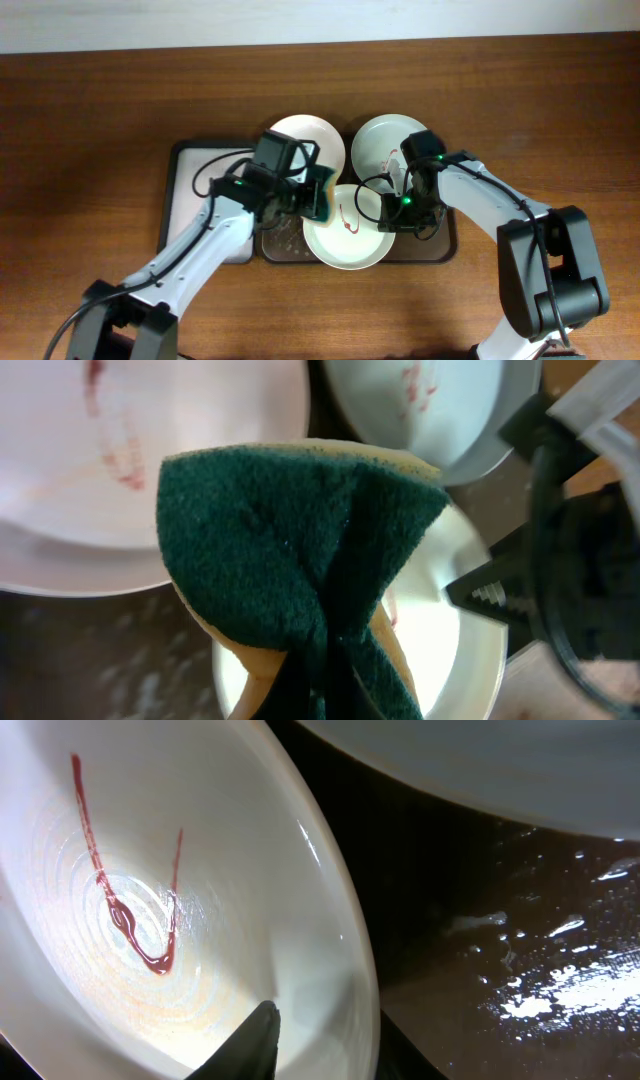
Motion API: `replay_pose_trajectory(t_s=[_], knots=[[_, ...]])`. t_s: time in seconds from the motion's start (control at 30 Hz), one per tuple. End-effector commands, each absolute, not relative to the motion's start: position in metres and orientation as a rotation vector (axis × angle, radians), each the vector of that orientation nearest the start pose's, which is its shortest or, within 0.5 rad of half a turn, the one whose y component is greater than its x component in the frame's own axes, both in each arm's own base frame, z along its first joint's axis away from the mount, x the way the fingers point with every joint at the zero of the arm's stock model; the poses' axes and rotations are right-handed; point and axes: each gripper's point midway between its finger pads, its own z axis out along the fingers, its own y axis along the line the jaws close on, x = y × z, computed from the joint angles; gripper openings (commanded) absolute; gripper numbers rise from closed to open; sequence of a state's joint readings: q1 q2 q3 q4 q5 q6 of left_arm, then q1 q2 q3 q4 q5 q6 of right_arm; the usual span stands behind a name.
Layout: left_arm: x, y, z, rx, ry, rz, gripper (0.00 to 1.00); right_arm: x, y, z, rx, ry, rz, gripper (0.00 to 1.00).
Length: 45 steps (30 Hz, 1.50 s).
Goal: Clean dirty plates on tray and stack at the side
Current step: 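Scrub the white plate with the sponge while the right gripper holds it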
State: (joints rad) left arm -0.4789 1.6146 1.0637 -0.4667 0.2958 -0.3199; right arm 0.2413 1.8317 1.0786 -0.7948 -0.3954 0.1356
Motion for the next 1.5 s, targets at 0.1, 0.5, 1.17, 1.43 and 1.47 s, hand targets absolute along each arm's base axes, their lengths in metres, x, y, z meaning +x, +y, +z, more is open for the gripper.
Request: replay_pose_trajectory(t_s=[0.1, 0.5, 1.17, 1.43, 1.47], knots=[[0.314, -0.283, 0.059, 0.230, 2.737, -0.774, 0.00, 0.284, 0.140, 0.008, -0.132, 3.155, 0.618, 0.23], [0.313, -0.279, 0.006, 0.083, 2.816, -0.537, 0.00, 0.285, 0.128, 0.003, 0.005, 3.184, 0.499, 0.22], [0.320, -0.187, 0.108, -0.058, 2.639, -0.207, 0.00, 0.280, 0.120, 0.002, 0.010, 3.211, 0.426, 0.04], [0.329, -0.098, 0.115, -0.327, 2.664, -0.064, 0.00, 0.318, 0.108, 0.071, -0.087, 2.990, 0.272, 0.04], [0.334, -0.087, 0.115, -0.291, 2.669, -0.061, 0.00, 0.324, 0.101, 0.087, -0.114, 2.924, 0.166, 0.04]])
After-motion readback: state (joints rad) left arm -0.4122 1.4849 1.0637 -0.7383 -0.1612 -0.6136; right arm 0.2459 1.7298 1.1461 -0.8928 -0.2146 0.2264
